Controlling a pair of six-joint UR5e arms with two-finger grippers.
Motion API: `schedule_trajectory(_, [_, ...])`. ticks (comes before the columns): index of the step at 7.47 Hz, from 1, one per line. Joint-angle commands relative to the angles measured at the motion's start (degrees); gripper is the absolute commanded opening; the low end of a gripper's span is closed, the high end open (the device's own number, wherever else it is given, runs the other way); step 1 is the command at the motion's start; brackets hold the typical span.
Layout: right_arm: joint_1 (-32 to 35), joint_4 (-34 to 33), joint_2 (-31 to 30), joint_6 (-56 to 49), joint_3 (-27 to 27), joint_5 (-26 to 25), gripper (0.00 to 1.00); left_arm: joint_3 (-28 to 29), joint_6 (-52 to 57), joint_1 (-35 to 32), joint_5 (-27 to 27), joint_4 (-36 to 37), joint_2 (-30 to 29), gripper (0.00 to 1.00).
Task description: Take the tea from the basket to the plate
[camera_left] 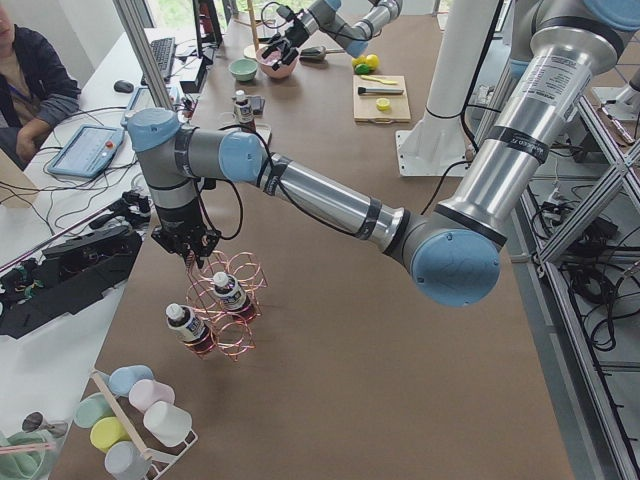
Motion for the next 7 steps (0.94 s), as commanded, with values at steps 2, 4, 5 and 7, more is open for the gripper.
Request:
schedule_trajectory(2, [5.08, -13.72, -20.09, 14.65, 2.86, 16.65, 1.0, 4.15, -4.36, 0.72, 0.12, -6.36, -0.16, 0.0])
schedule_trajectory(4, [15.17, -34.1, -15.93, 5.32, 2.76, 30.04, 1.0, 4.5, -4.45, 2.39, 0.38, -6.36, -0.07, 0.0])
schedule_trajectory(5, [20.62, -41.85, -15.37, -1.97, 3.9, 33.4, 1.0, 4.51, -4.54, 2.65, 0.38, -6.36, 0.1, 0.0])
schedule_trajectory(7, [30.29, -51.03, -16.77, -17.43, 4.53, 35.88, 1.0, 4.51, -4.97, 2.74, 0.38, -6.36, 0.02, 0.0])
